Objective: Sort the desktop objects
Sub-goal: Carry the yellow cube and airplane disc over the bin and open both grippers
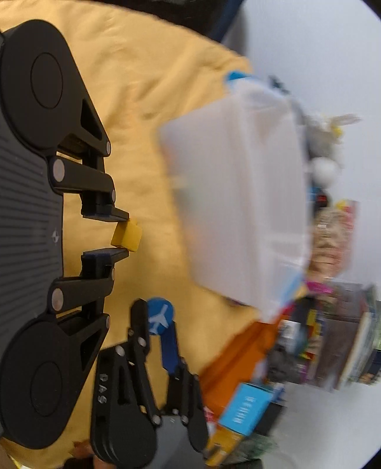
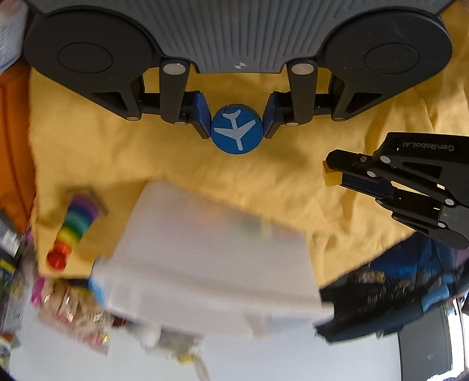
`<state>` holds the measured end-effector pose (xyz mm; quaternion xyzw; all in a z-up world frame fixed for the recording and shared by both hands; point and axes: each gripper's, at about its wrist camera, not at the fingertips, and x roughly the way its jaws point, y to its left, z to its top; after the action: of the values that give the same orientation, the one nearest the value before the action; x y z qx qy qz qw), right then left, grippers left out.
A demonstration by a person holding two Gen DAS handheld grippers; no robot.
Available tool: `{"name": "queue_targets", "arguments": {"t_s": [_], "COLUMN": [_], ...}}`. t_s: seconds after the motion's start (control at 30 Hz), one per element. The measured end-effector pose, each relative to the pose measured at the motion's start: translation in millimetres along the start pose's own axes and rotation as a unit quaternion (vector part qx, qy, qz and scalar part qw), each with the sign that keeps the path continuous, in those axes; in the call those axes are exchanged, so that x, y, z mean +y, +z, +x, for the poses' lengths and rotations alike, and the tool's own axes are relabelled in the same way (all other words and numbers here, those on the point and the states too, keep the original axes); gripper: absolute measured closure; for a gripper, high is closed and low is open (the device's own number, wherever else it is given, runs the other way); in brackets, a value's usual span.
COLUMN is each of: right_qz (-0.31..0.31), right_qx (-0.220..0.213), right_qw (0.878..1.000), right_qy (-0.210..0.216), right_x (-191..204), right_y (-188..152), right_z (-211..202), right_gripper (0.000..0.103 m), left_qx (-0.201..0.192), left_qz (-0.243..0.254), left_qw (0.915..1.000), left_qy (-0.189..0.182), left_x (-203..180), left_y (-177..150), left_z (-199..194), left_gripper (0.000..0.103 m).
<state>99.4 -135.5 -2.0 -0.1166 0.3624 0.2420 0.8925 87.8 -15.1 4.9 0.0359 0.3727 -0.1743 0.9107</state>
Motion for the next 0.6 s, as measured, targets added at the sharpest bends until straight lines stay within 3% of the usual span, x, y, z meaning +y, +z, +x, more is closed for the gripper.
{"name": "queue_targets", "arguments": {"t_s": [0.17,0.33,0.47,0.6], "right_qz": [-0.001,-0.023,-0.032,-0.038], "right_qx": [-0.054,-0.102,-0.116,-0.092], "right_qw": [0.998,0.994,0.992,0.994], "right_qy": [-0.008,-0.026,-0.042,-0.053], "right_x": [-6.0,-11.6,-18.1,-22.9], "right_y": [39.0,84.8,111.9,127.5], "right_z": [-30.1,-45.3,-32.6,-2.5], "right_gripper": [0.061,0.061,0.061,0.061], "left_qx": [-0.069,-0.103,-0.105,-0.070], "left_qz": [-0.001,0.004,0.002,-0.006], "left_qw": [0.9976,0.9945,0.9938,0.9960], "left_qy": [-0.006,0.018,0.035,0.055], "left_x": [4.5,14.4,19.9,32.6], "left_y": [50.5,97.1,120.9,129.2], "left_z": [-30.7,-34.8,-20.9,20.8], "left_gripper": [0.081,0.081,0.081,0.081]}}
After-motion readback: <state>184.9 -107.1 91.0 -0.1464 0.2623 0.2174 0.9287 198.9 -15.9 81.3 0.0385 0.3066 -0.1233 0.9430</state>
